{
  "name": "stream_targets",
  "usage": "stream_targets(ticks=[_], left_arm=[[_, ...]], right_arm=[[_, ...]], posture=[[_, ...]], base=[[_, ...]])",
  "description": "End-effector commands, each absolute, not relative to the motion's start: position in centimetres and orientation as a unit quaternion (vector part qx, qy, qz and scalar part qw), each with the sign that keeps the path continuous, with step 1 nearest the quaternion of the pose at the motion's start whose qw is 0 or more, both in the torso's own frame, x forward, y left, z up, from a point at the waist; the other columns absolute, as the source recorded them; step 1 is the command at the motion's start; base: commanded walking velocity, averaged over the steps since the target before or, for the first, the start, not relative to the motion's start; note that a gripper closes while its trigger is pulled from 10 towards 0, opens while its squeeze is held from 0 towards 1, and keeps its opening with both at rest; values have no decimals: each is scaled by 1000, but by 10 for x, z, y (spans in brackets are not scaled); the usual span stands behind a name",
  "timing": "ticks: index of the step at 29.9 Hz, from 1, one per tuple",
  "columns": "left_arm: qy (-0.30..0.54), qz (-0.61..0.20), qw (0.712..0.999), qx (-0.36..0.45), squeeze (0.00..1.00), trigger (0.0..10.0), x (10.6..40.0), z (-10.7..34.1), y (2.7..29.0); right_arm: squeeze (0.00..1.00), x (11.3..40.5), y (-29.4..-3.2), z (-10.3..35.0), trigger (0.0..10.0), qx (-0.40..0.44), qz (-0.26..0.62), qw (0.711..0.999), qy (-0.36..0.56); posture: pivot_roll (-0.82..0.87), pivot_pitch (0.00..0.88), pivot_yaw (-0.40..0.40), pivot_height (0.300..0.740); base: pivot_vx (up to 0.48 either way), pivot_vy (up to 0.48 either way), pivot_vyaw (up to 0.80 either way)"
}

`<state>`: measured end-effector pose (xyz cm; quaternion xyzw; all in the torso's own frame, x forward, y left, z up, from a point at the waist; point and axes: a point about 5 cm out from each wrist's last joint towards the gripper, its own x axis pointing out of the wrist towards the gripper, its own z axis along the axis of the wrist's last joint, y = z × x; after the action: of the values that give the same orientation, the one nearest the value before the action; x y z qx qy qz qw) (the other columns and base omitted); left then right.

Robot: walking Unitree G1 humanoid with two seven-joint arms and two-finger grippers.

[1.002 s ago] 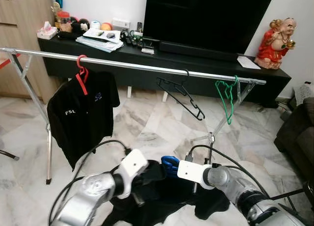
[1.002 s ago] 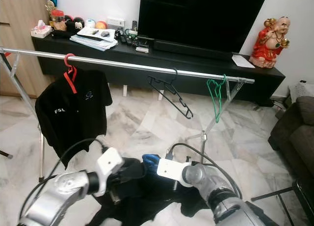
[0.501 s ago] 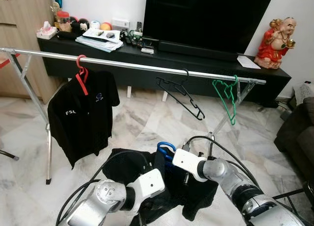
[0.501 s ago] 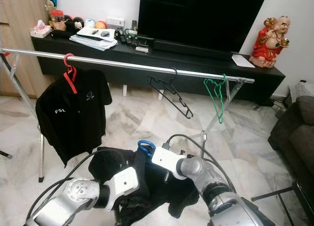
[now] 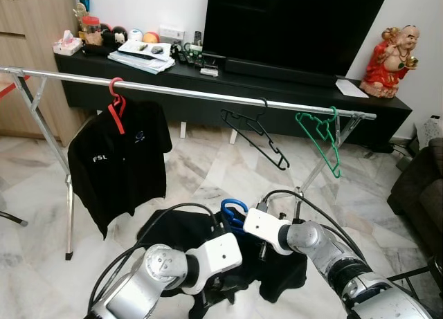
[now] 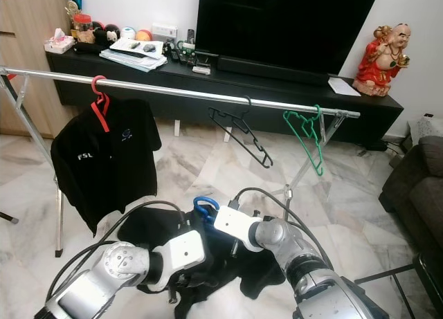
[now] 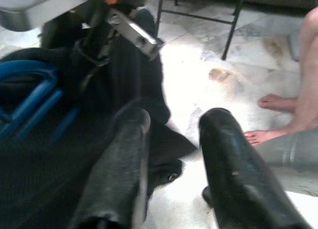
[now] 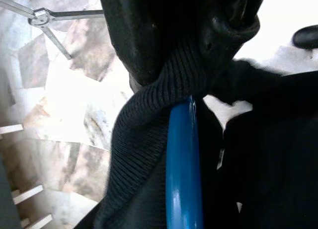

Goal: Hang hanger

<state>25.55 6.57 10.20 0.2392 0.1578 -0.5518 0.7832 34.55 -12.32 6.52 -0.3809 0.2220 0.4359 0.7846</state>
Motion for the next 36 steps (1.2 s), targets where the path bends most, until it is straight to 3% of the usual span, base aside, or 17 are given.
stream_targets(ticks=[1, 7, 8, 13, 19, 23, 29, 36], left_arm=[[149, -540, 787, 258, 1000, 10000, 260, 104, 64], [164, -523, 786, 286, 1000, 10000, 261, 100, 77], [157, -519, 794, 277, 0, 10000, 262, 106, 84], [143, -494, 820, 252, 0, 10000, 267, 121, 103], [121, -463, 844, 244, 0, 10000, 268, 147, 141], [129, -463, 842, 246, 0, 10000, 265, 150, 151], [201, -478, 813, 266, 0, 10000, 255, 116, 157], [194, -467, 820, 267, 0, 10000, 263, 105, 146]], right_arm=[[0, 352, -128, 76, 0, -378, 431, 792, 209], [0, 351, -132, 76, 0, -377, 436, 790, 206], [0, 351, -132, 78, 0, -375, 447, 788, 197], [0, 350, -133, 84, 0, -376, 473, 776, 182], [0, 346, -145, 82, 0, -422, 499, 730, 198], [0, 346, -149, 84, 0, -424, 509, 722, 200], [0, 349, -145, 95, 0, -419, 528, 718, 177], [0, 347, -138, 102, 0, -410, 566, 698, 155]], posture=[[176, 0, -171, 740], [174, 0, -169, 740], [174, 0, -170, 740], [181, 0, -175, 740], [198, 0, -186, 740], [204, 0, -190, 740], [188, 0, -186, 740], [174, 0, -180, 740]], base=[[0, 0, 0], [0, 0, 0], [0, 0, 0], [0, 0, 0], [0, 0, 0], [0, 0, 0], [0, 0, 0], [0, 0, 0]])
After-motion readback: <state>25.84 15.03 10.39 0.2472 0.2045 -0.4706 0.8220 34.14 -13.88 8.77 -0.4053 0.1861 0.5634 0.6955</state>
